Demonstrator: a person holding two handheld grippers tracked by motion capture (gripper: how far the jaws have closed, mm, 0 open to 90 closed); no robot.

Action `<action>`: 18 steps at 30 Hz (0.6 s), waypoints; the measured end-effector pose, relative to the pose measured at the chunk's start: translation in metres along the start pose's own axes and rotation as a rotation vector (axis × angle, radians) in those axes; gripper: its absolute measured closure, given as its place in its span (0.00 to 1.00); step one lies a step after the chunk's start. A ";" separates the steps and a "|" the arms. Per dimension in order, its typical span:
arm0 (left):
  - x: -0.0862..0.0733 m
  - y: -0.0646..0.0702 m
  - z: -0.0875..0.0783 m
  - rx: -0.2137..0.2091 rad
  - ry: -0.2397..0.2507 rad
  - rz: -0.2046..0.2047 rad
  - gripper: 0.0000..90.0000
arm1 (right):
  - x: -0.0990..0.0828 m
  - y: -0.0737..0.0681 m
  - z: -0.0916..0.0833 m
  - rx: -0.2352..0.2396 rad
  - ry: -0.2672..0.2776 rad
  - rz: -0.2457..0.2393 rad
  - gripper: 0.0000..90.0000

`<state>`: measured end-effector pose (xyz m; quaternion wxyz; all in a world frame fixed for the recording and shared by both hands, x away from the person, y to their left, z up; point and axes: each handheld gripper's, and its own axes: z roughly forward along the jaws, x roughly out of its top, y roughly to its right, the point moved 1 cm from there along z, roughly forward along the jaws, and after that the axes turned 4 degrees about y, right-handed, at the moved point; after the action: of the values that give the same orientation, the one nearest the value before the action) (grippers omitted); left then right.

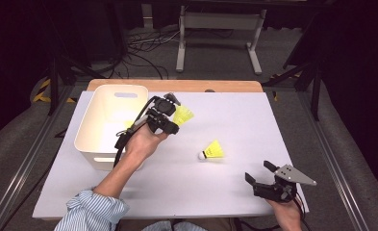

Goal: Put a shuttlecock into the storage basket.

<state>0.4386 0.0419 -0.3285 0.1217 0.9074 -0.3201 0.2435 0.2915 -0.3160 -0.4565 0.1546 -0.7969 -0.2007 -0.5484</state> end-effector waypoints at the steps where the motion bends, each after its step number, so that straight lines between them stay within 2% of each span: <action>1: 0.000 0.000 0.000 -0.002 0.003 -0.007 0.72 | 0.000 0.000 0.000 0.000 0.001 0.000 0.15; 18: 0.000 -0.007 -0.011 -0.003 0.002 -0.011 0.72 | 0.000 0.000 0.000 0.000 0.000 0.001 0.15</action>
<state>0.4390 0.0510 -0.3195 0.1249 0.9087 -0.3152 0.2434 0.2915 -0.3160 -0.4565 0.1548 -0.7971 -0.2004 -0.5482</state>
